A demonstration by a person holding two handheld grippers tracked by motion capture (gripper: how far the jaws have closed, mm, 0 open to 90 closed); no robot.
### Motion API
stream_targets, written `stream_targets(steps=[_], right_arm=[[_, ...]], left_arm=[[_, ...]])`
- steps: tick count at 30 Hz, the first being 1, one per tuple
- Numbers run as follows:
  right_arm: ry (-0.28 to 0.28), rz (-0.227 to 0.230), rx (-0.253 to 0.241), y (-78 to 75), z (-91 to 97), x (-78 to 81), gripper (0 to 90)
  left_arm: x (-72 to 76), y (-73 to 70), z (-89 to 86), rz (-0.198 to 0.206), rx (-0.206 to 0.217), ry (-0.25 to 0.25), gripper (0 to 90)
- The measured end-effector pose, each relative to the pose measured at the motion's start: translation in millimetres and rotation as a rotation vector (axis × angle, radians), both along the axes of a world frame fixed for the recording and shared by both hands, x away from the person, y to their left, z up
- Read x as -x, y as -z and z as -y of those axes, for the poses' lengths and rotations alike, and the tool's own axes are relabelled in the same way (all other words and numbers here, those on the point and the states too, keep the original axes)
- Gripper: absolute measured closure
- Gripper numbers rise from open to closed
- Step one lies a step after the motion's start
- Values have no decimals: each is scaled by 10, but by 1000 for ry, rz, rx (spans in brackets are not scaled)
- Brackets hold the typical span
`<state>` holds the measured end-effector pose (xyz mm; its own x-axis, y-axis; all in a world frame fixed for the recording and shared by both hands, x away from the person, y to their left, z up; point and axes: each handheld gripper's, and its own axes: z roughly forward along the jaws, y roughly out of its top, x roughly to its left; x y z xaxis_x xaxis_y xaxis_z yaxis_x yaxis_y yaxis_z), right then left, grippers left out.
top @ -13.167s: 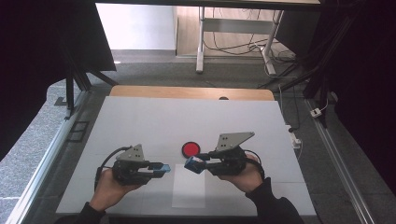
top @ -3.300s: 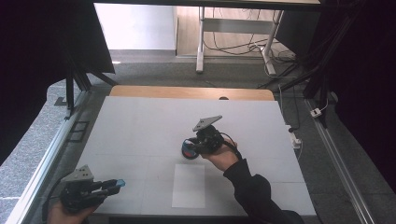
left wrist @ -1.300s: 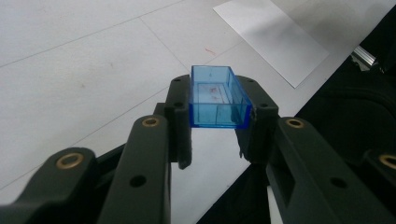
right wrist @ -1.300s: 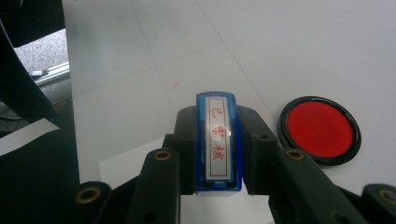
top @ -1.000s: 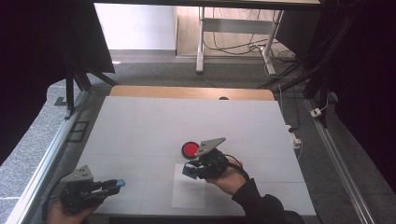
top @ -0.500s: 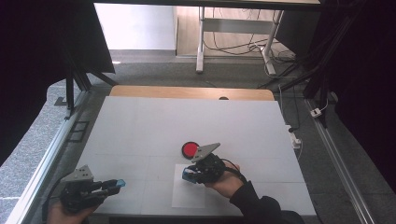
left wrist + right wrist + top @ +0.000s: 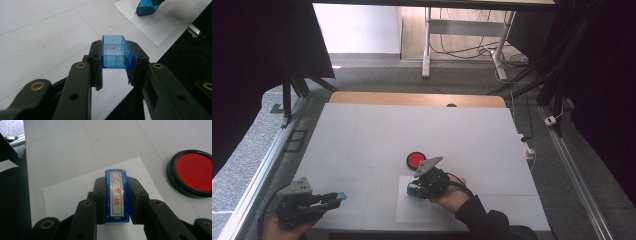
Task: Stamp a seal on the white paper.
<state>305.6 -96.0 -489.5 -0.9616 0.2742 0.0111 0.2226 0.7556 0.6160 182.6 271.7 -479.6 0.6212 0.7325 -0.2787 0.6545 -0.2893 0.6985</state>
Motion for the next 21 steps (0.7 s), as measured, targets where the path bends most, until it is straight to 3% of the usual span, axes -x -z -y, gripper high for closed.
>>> stream_targets(steps=[8, 18, 21], right_arm=[[7, 6, 6, 18, -8, 16, 708], [-14, 108, 60, 12, -81, 148, 709], [-2, 84, 47, 18, -62, 132, 709]], left_arm=[[-3, 1, 4, -2, -3, -1, 686], [-6, 3, 11, -5, -9, 0, 686], [-6, 3, 12, -5, -10, 3, 686]])
